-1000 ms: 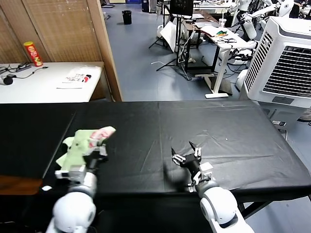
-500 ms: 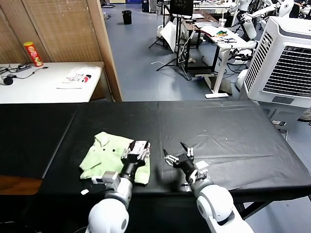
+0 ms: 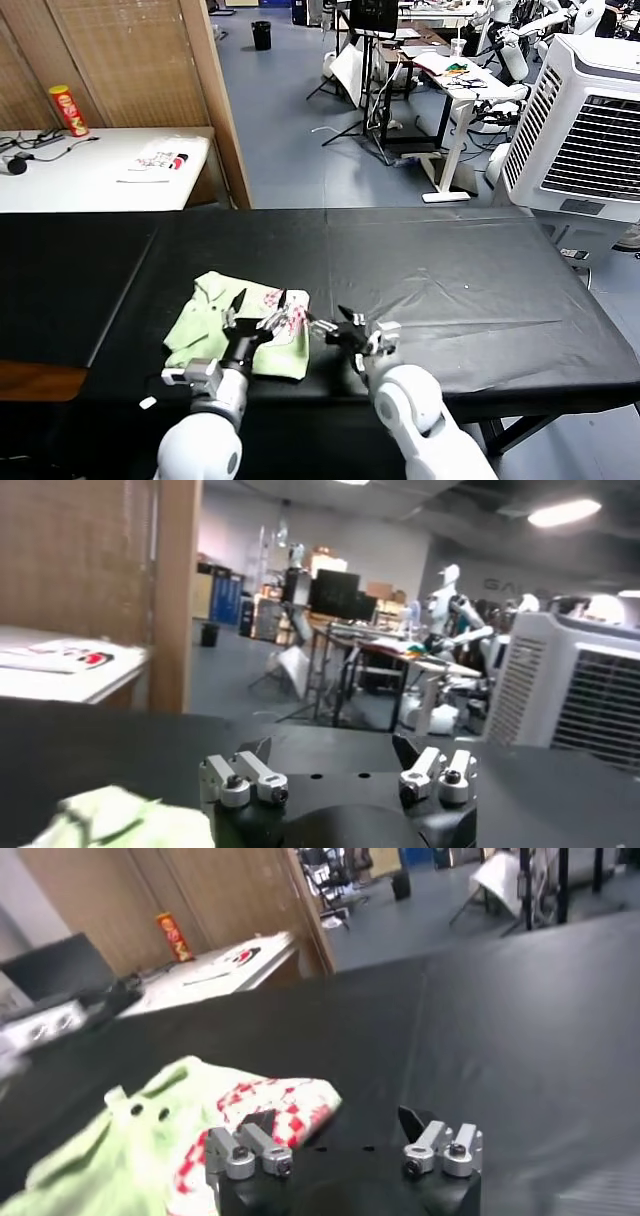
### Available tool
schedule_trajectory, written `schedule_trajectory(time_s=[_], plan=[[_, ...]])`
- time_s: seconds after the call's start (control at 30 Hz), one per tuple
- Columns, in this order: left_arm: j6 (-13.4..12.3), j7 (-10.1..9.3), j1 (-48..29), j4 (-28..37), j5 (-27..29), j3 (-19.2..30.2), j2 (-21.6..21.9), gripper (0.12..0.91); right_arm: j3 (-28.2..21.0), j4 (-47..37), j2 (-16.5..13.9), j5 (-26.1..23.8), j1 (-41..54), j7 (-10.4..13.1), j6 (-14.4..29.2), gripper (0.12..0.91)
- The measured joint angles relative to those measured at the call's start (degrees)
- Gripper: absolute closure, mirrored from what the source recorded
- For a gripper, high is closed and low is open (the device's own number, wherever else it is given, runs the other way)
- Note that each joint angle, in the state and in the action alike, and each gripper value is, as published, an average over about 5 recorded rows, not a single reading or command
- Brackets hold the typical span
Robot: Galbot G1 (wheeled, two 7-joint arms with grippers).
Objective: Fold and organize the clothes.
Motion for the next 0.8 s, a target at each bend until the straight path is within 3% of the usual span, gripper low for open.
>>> schedule_trajectory(time_s=[0.23,0.47,0.6,0.8], plan=[[-1.4,-0.71,1.87,-0.06,0.04,-1.7,-0.11,0.232,0.36,-6.18,3.95,7.79,3.47,1.91,0.05,0.444],[-2.08,-0.79,3.5,-0.27,0.95,-2.42,-0.69,0.232,0.45,-10.47,6.19,10.14,6.36,1.78,-0.04,0.759],[-2.38,-0.84,3.97,-0.28,1.38,-2.61,-1.07,0.232,0.47,-12.23,6.06,7.59,7.89,0.25,0.35,0.875],[-3.04,-0.89,4.66,-0.28,1.85,-2.93,-1.42,0.232,0.45,-14.47,3.78,-2.73,10.53,-5.16,2.7,0.894]])
